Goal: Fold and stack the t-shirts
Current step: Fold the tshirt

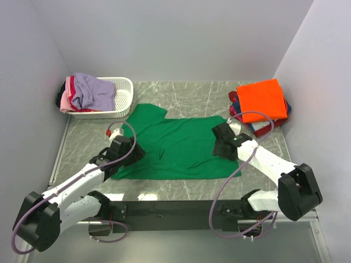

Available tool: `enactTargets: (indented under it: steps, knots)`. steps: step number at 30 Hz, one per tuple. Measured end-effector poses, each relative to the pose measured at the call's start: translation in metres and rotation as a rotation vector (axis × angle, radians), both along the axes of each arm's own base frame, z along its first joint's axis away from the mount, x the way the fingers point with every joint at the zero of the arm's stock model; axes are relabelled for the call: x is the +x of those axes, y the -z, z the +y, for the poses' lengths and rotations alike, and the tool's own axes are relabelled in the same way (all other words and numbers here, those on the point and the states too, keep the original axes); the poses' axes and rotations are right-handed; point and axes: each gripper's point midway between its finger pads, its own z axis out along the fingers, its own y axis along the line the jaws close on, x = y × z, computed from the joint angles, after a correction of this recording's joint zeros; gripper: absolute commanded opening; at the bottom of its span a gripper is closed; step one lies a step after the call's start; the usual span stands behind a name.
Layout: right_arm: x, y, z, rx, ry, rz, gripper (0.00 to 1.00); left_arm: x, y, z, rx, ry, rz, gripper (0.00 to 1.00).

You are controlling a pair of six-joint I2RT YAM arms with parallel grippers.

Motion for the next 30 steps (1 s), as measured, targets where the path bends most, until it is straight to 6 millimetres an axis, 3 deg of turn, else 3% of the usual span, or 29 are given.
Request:
enactTargets:
  steps: [6, 14, 19, 30]
  knots:
    - [0.022, -0.007, -0.03, -0.004, 0.081, -0.053, 0.6, 0.022, -0.017, -0.01, -0.002, 0.016, -0.053, 0.73]
    - [0.03, 0.001, -0.06, 0.013, 0.152, -0.056, 0.6, 0.03, 0.016, -0.024, 0.015, 0.064, 0.023, 0.73]
    - [0.031, 0.007, -0.065, 0.032, 0.158, -0.049, 0.58, 0.031, 0.025, -0.029, 0.012, 0.083, 0.039, 0.73]
    - [0.035, 0.028, -0.065, 0.079, 0.145, -0.002, 0.49, 0.033, 0.023, -0.031, 0.002, 0.088, 0.03, 0.73]
